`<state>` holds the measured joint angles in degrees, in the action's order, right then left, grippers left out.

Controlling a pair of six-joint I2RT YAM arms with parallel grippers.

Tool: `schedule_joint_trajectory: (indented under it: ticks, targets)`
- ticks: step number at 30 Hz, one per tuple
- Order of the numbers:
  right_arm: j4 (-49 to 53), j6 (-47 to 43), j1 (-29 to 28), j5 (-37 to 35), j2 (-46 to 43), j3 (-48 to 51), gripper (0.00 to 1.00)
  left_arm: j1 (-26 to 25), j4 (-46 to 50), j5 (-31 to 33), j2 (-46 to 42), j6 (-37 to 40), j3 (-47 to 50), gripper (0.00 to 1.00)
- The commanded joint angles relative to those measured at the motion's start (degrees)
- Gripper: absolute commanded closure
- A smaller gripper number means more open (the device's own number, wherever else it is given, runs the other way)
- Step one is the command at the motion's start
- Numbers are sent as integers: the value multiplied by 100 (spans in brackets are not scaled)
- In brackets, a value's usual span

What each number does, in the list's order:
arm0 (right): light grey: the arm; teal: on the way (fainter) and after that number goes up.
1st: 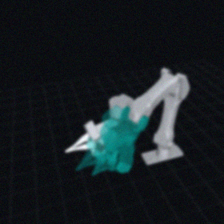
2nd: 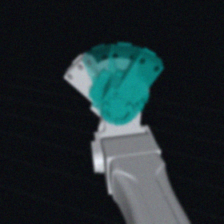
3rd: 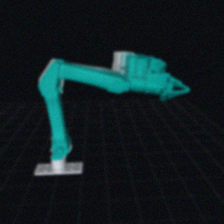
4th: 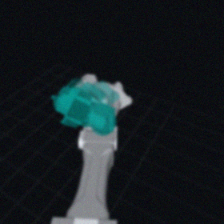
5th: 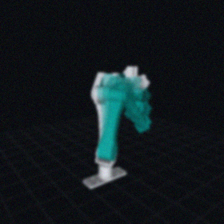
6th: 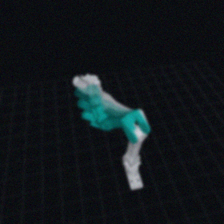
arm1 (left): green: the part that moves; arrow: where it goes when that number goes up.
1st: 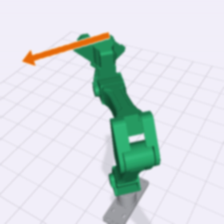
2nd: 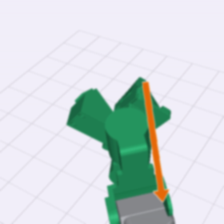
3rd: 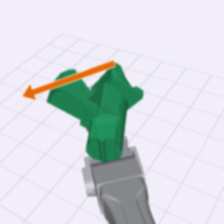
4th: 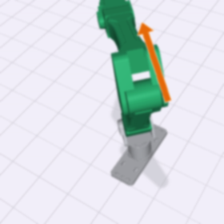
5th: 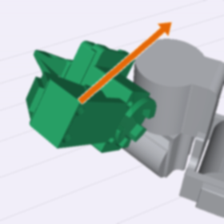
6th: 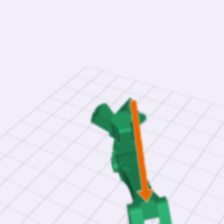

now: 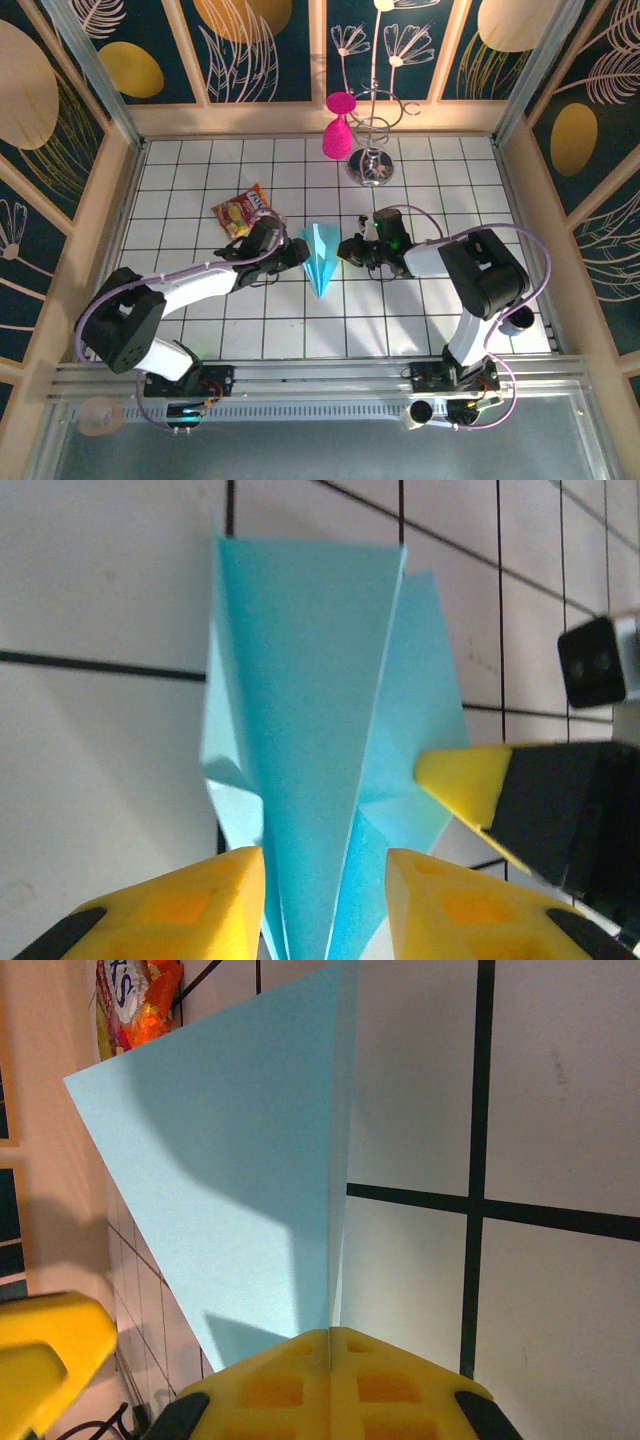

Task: Fold a paper plane with a square sheet of paper (pick it up from the middle)
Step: Move the paper plane to the top-center of the table.

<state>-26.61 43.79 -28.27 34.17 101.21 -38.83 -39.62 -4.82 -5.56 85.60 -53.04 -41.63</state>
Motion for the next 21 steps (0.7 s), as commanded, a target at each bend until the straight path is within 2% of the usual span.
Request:
schedule_joint_trajectory:
  ticks: [1, 11, 16, 21]
  targets:
    - [-63, -3, 14, 81, 65, -28, 100, -132, 153, -137, 260, -58, -135, 63]
    - [-80, -2, 14, 90, 83, -37, 100, -165, -12, -317, 781, -47, -348, 70]
    - [-65, -14, 14, 90, 92, -28, 100, -168, -90, -414, 926, -90, -374, 69]
    - [-71, -2, 8, 89, 88, -28, 100, -210, -69, -490, 954, -145, -338, 65]
